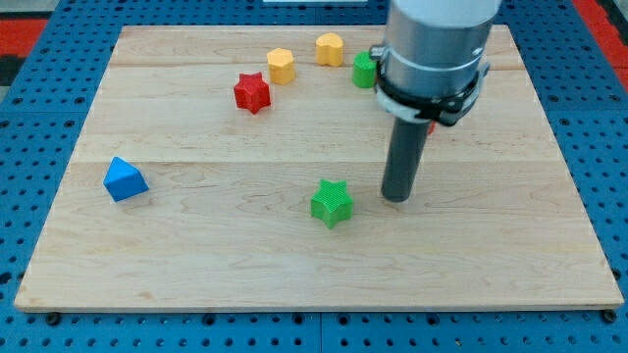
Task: Place the red circle and green star in a horizontal line
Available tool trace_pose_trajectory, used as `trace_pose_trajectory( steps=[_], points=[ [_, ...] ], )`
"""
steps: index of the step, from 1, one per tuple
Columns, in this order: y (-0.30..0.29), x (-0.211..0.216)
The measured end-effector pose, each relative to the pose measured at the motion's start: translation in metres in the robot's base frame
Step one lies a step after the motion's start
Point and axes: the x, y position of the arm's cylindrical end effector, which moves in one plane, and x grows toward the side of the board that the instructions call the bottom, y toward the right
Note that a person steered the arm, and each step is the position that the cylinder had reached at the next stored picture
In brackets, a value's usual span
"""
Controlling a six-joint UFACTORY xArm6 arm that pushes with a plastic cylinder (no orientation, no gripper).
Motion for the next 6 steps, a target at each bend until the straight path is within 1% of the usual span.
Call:
trace_pose_trajectory(
  steps=[1, 3, 4, 6],
  points=[
    [-0.017, 0.022],
    [-0.051, 0.025],
    [-0.055, 0.019],
    [-0.067, -0.018]
  ],
)
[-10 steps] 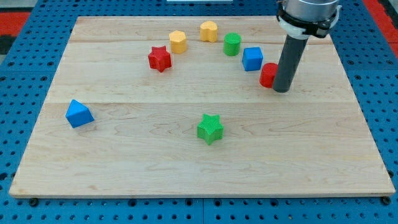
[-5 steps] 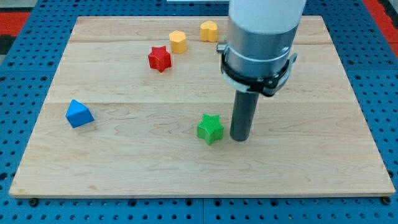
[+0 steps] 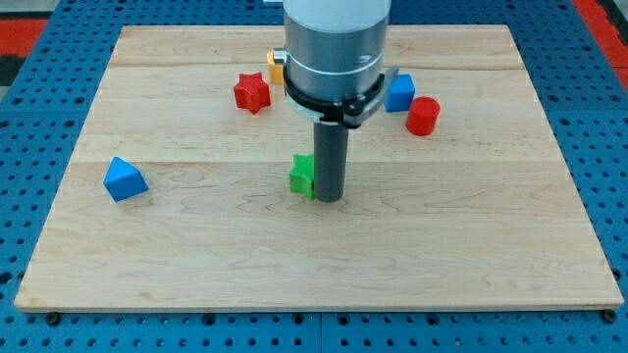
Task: Place the red circle and green star in a horizontal line
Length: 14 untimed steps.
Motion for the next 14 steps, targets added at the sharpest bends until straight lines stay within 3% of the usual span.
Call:
trace_pose_trajectory(
  steps=[5, 7, 11, 14],
  points=[
    [-0.095, -0.058],
    [-0.076, -0.046],
    [-0.033, -0.079],
    [-0.053, -0.106]
  ],
)
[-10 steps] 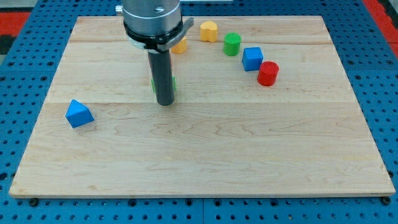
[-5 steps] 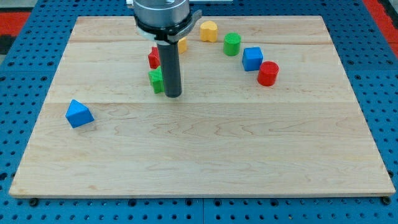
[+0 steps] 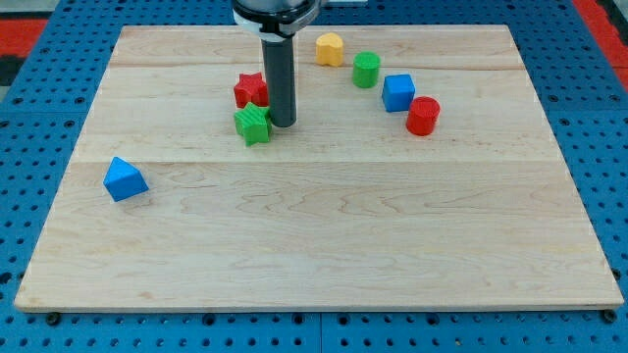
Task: Place the red circle and green star in a horizontal line
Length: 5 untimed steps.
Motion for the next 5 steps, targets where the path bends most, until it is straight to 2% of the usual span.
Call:
trace_pose_trajectory(
  steps=[5],
  points=[
    [-0.025, 0.009]
  ],
)
